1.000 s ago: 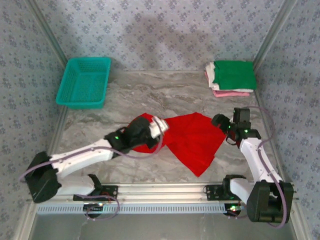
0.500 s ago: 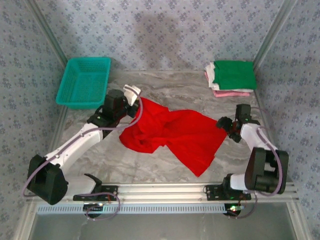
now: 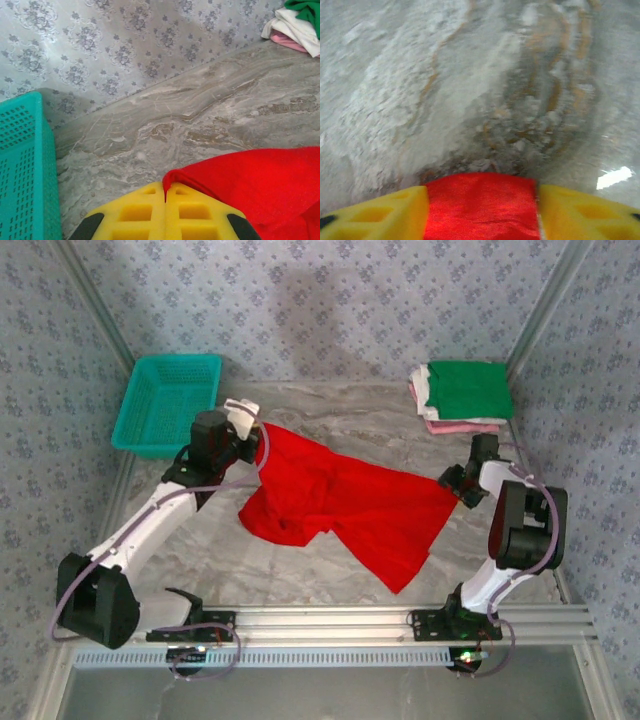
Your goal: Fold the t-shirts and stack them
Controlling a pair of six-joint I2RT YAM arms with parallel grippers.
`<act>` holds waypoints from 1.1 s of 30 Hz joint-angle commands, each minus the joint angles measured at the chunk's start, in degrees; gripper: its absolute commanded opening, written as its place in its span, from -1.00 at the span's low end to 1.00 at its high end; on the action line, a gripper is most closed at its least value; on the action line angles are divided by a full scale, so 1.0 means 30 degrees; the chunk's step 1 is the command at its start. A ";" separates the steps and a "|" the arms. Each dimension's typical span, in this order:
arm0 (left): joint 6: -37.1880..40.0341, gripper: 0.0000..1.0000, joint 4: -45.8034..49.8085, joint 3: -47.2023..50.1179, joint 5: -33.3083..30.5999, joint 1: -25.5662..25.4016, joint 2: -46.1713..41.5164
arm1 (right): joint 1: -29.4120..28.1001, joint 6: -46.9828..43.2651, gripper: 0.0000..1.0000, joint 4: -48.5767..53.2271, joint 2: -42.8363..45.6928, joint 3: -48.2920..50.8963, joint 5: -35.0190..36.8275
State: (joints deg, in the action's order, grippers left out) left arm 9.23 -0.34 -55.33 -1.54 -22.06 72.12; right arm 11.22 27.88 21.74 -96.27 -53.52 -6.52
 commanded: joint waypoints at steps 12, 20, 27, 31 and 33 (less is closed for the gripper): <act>-0.1522 -1.00 -0.0401 -0.0001 -0.1010 0.0704 -0.4285 | -0.0813 -0.0465 -1.00 -0.1490 0.4277 -0.0552 -0.2019; -0.1114 -1.00 0.3803 -0.1922 0.0588 0.0675 -1.0323 | -0.1656 -0.1142 -1.00 0.0835 1.4029 -0.0957 -0.2346; -0.0351 -1.00 1.0712 -0.8408 0.2841 0.0675 -1.2053 | -0.2144 -0.1404 -1.00 0.4086 1.9412 -0.4239 -0.3727; -0.0333 -1.00 1.2958 -1.2201 0.4004 0.0704 -1.1989 | -0.2247 -0.1382 -1.00 0.6287 2.0903 -0.7295 -0.3694; -0.0724 -1.00 1.4790 -1.4518 0.5150 0.0882 -1.1562 | -0.2243 -0.1239 -1.00 0.7225 2.1367 -0.8880 -0.3875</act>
State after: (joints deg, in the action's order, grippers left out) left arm 7.42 34.72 -92.58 8.54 -20.18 36.42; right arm 4.82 24.91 37.01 -34.11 -74.81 -16.58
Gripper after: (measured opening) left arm 0.041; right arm 0.066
